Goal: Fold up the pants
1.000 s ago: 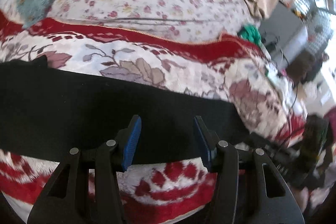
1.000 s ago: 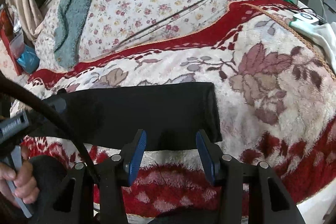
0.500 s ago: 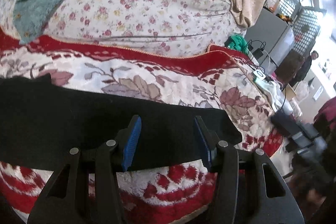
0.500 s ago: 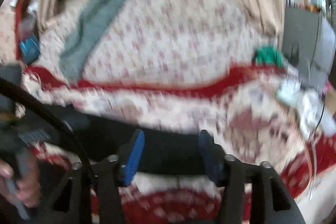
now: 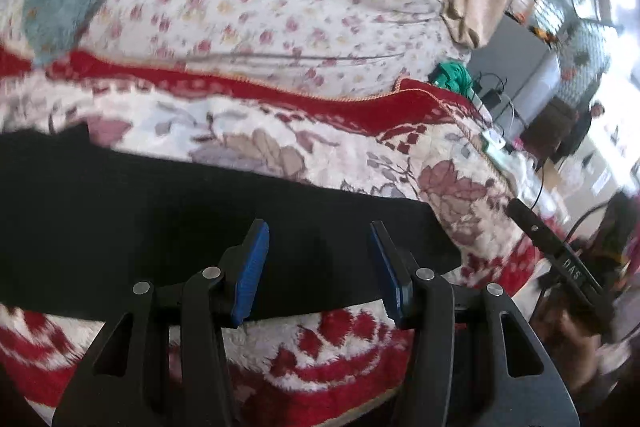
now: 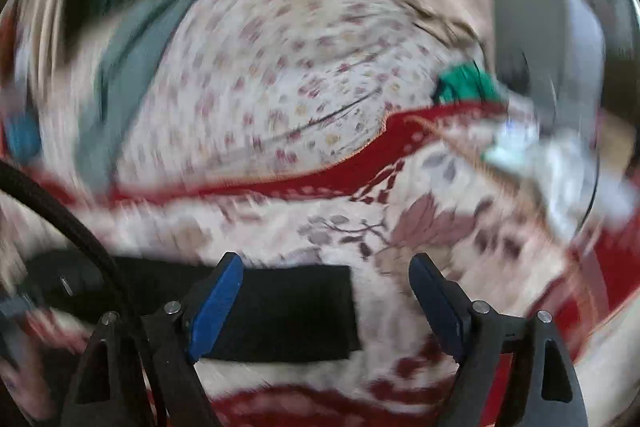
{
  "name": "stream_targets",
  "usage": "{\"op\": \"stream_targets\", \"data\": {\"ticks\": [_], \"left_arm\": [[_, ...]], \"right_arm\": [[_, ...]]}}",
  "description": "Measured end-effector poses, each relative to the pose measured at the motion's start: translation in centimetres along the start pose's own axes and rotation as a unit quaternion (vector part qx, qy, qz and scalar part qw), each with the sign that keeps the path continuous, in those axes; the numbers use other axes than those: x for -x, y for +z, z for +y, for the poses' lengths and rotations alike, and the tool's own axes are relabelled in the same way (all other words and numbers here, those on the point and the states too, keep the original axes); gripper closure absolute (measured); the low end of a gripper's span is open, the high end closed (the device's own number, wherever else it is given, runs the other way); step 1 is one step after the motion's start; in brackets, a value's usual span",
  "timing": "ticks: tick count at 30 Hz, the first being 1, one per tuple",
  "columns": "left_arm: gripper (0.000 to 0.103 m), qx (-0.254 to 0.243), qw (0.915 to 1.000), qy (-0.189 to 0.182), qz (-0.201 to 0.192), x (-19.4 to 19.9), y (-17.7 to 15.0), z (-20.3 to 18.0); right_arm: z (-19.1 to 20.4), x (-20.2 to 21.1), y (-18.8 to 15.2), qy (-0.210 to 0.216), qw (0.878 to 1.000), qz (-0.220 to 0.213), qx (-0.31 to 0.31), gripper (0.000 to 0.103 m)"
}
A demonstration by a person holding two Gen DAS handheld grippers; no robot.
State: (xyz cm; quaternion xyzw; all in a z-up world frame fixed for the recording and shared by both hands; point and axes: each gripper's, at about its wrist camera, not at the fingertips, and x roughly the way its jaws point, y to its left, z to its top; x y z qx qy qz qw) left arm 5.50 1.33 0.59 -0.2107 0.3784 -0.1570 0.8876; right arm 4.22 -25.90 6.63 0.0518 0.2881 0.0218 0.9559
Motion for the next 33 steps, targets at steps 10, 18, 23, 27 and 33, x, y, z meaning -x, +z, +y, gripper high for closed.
{"op": "stream_targets", "data": {"ticks": [10,18,23,27,33], "left_arm": [[0.051,0.127,0.9898,-0.051,0.041,-0.9,0.2,3.7],[0.051,0.119,0.9905,-0.046,0.051,-1.1,0.0,3.4],[0.051,0.131,0.9885,-0.047,0.060,-1.4,-0.2,3.6],[0.051,0.134,0.9878,-0.047,0.062,-1.4,-0.2,3.8],[0.051,0.127,0.9891,-0.039,0.062,-1.3,-0.1,3.6]], "right_arm": [[-12.0,-5.8,-3.5,0.118,0.951,0.085,-0.272,0.025],[-8.4,-8.1,-5.7,0.107,0.960,0.148,-0.212,0.026],[-4.6,-8.8,-5.8,0.158,0.966,0.146,-0.141,0.031],[-4.2,-9.7,-6.2,0.191,0.962,0.124,-0.151,0.063],[-4.5,-9.4,-7.0,0.172,0.965,0.117,-0.159,0.083]]}}
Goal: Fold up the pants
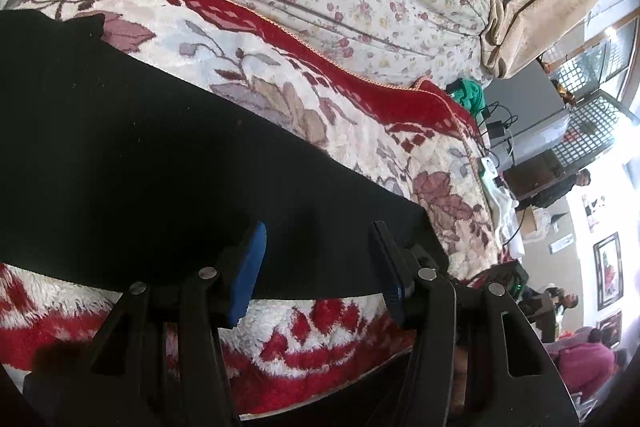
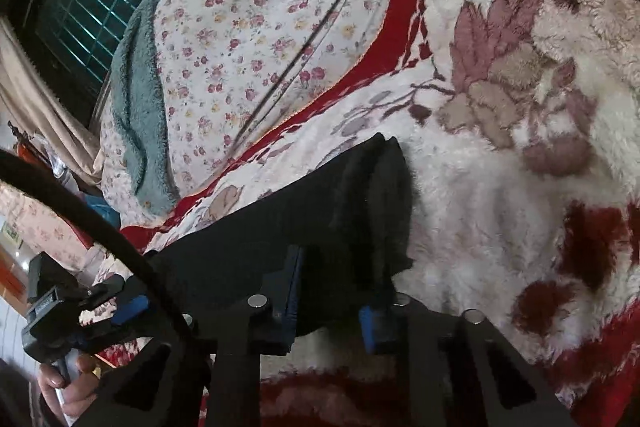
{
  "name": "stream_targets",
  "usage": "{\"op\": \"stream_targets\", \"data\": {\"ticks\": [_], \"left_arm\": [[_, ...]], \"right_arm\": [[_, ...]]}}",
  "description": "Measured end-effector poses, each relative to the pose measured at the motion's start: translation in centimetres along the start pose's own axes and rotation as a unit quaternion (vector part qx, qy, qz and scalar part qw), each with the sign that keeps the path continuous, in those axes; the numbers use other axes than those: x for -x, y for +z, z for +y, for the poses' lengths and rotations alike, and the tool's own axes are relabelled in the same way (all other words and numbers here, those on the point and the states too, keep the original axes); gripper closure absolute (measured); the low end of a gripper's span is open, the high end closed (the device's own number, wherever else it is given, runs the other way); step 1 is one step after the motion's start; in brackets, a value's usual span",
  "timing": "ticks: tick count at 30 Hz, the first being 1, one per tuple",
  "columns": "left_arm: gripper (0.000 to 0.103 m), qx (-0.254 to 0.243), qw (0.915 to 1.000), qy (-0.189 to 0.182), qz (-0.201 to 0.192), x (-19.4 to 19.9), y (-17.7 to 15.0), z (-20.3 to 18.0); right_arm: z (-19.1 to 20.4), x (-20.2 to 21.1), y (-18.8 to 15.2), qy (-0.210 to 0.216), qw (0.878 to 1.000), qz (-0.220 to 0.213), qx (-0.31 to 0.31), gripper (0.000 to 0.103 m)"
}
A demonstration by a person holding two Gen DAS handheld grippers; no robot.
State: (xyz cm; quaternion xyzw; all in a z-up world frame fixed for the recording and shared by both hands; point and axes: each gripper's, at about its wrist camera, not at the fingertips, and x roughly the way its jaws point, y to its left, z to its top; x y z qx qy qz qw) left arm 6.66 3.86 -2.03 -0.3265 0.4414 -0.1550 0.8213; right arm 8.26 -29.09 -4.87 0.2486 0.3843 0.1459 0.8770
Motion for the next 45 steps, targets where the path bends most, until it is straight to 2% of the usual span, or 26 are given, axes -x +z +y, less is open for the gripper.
{"op": "stream_targets", "data": {"ticks": [2,4,5,7,9,11,14,18,20,23,25,27,30,33,34,35,37,40,45], "left_arm": [[0.051,-0.011,0.9999,0.003,0.002,-0.1,0.0,-0.6],[0.051,-0.038,0.9989,-0.009,0.025,-0.8,0.5,-2.2],[0.051,-0.049,0.9978,-0.020,0.040,-1.5,1.1,-3.3],[0.050,-0.063,0.9942,-0.052,0.069,-2.8,2.0,-5.5],[0.040,-0.078,0.9852,-0.091,0.122,-5.2,3.1,-8.1],[0.038,-0.094,0.9772,-0.077,0.174,-8.0,3.8,-10.3],[0.038,-0.130,0.9698,-0.048,0.201,-9.8,4.0,-12.6],[0.038,-0.172,0.9622,-0.023,0.210,-10.0,4.3,-14.7],[0.038,-0.187,0.9592,0.002,0.212,-10.2,4.3,-15.4],[0.038,-0.221,0.9498,0.048,0.216,-10.7,3.9,-15.9],[0.038,-0.226,0.9467,0.069,0.219,-11.1,3.8,-15.7],[0.038,-0.216,0.9475,0.081,0.221,-11.3,4.0,-15.0],[0.038,-0.189,0.9549,0.092,0.210,-11.2,4.7,-13.6],[0.038,-0.161,0.9620,0.056,0.213,-11.0,5.1,-12.7],[0.042,-0.169,0.9607,0.054,0.214,-10.9,5.1,-12.7],[0.063,-0.181,0.9582,0.061,0.213,-10.8,5.0,-12.9],[0.089,-0.207,0.9545,0.086,0.197,-10.2,5.1,-12.9],[0.091,-0.190,0.9613,0.076,0.185,-8.4,6.1,-11.6],[0.092,-0.179,0.9660,0.060,0.177,-4.7,7.6,-8.3]], "right_arm": [[1.1,0.7,-0.3,-0.020,0.999,-0.017,0.040,0.087],[3.5,0.6,-0.6,-0.071,0.991,-0.032,0.113,0.088],[5.6,0.3,-1.3,-0.118,0.976,-0.040,0.177,0.089],[8.0,-0.3,-2.7,-0.172,0.950,-0.055,0.253,0.090],[10.1,-1.1,-4.4,-0.218,0.919,-0.072,0.319,0.090],[11.2,-1.4,-5.5,-0.236,0.898,-0.086,0.363,0.090],[12.4,-1.7,-6.4,-0.235,0.880,-0.099,0.402,0.090],[13.1,-1.8,-6.8,-0.229,0.871,-0.107,0.421,0.091],[13.7,-1.9,-7.0,-0.222,0.868,-0.109,0.431,0.091],[14.7,-2.0,-7.3,-0.212,0.861,-0.114,0.448,0.091],[15.2,-2.1,-7.6,-0.208,0.858,-0.116,0.455,0.091],[15.4,-2.1,-7.8,-0.207,0.856,-0.116,0.459,0.091],[15.5,-2.0,-7.9,-0.207,0.855,-0.119,0.461,0.091],[15.9,-2.0,-8.5,-0.212,0.848,-0.121,0.471,0.091],[16.1,-2.0,-8.6,-0.213,0.845,-0.122,0.475,0.091],[16.4,-2.0,-8.8,-0.214,0.843,-0.122,0.478,0.091],[17.2,-1.8,-9.0,-0.213,0.839,-0.126,0.485,0.091],[18.9,-1.3,-9.6,-0.206,0.831,-0.136,0.499,0.091],[22.4,-1.6,-10.8,-0.183,0.821,-0.139,0.523,0.091]]}}
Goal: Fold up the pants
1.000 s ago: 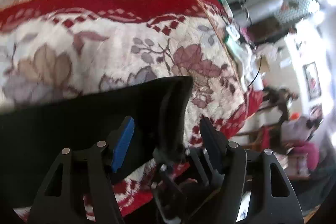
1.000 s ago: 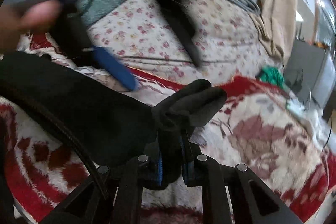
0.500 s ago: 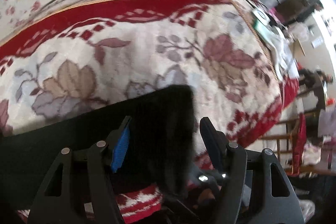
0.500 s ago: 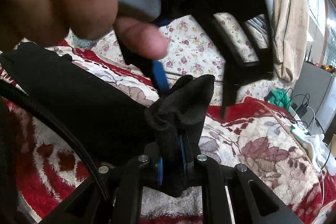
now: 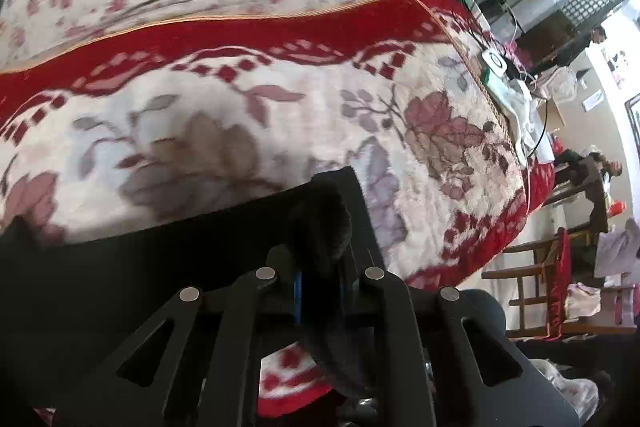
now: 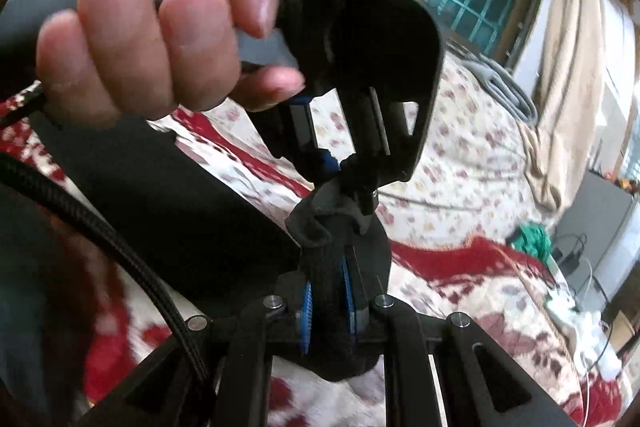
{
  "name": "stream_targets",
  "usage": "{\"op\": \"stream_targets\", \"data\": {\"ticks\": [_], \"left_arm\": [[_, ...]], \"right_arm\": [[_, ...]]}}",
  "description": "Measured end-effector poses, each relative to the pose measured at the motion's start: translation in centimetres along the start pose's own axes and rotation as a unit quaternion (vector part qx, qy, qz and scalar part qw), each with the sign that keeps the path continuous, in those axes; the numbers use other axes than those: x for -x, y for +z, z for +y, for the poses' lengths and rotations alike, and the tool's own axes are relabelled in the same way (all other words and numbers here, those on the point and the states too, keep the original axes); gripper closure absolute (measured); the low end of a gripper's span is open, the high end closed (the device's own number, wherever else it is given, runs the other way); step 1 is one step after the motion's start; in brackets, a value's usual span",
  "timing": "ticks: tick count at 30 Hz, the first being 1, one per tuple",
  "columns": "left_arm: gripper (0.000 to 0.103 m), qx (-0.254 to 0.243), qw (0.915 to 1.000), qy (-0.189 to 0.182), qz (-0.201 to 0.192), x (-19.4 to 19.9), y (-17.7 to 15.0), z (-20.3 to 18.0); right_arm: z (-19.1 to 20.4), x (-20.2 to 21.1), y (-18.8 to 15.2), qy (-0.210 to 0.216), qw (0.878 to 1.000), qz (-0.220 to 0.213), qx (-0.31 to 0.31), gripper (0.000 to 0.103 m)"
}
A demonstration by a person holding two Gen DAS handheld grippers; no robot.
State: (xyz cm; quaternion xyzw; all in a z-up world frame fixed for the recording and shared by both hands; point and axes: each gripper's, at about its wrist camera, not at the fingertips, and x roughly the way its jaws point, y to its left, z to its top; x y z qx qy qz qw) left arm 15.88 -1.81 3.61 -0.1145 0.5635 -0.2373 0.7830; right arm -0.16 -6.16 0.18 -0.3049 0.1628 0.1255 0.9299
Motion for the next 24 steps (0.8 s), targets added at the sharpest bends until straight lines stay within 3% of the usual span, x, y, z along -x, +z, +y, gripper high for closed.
{"op": "stream_targets", "data": {"ticks": [4,12,16,24], "left_arm": [[0.092,0.020,0.9996,-0.016,-0.008,2.7,-0.7,4.5],[0.092,0.047,0.9985,0.003,-0.029,6.5,-2.4,11.9],[0.092,0.063,0.9976,0.010,-0.027,6.9,-3.6,15.2],[0.092,0.083,0.9960,0.006,-0.034,6.8,-5.3,18.1]], "right_arm": [[2.5,0.1,2.5,0.027,0.999,-0.010,0.024,0.091],[9.2,-1.0,7.7,0.096,0.991,0.004,0.089,0.091],[12.5,-2.4,8.5,0.129,0.984,0.013,0.120,0.091],[14.0,-3.2,9.0,0.169,0.977,0.021,0.130,0.091]]}}
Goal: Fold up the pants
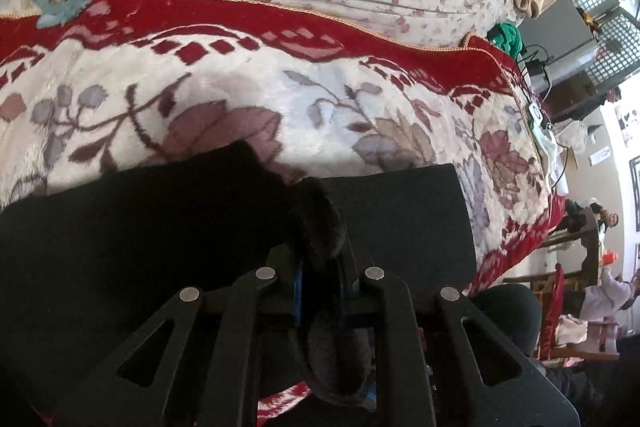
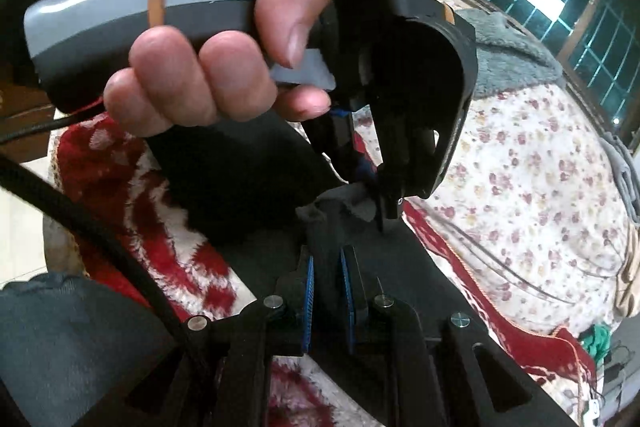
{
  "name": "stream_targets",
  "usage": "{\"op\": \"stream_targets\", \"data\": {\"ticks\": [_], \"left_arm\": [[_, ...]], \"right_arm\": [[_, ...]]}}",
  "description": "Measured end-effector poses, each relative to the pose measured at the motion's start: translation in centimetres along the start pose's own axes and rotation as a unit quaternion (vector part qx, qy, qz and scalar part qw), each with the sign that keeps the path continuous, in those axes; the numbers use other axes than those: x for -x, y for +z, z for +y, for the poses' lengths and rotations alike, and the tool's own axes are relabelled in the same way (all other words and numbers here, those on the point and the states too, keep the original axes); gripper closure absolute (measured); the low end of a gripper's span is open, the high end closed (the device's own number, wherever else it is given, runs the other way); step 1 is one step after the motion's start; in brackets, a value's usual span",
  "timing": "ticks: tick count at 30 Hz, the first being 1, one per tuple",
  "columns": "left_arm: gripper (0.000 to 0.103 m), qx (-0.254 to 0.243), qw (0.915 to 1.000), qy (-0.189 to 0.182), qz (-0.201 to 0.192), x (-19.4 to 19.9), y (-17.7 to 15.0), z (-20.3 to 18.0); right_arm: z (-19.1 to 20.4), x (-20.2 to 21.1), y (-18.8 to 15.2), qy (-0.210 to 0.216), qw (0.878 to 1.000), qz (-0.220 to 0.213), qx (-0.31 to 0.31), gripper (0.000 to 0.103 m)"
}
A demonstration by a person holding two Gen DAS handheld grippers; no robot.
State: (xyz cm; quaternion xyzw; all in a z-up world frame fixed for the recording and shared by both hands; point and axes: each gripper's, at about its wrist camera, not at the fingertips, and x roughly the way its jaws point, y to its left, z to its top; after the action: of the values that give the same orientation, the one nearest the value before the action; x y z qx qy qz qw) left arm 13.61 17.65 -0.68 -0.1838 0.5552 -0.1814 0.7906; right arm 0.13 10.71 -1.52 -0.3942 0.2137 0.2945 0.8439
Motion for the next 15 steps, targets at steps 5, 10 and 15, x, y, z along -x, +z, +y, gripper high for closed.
{"op": "stream_targets", "data": {"ticks": [5,10,15], "left_arm": [[0.090,0.012,0.9999,0.004,-0.007,0.4,-0.4,1.4],[0.067,0.053,0.9977,0.035,-0.021,0.9,-0.3,3.5],[0.063,0.120,0.9875,0.036,-0.096,5.4,-0.7,5.2]], "right_arm": [[0.3,-0.7,0.9,0.021,1.000,0.000,0.007,0.091],[0.6,-1.6,1.8,0.035,0.999,0.015,0.015,0.091],[1.1,2.0,1.0,0.016,1.000,-0.019,0.016,0.070]]}}
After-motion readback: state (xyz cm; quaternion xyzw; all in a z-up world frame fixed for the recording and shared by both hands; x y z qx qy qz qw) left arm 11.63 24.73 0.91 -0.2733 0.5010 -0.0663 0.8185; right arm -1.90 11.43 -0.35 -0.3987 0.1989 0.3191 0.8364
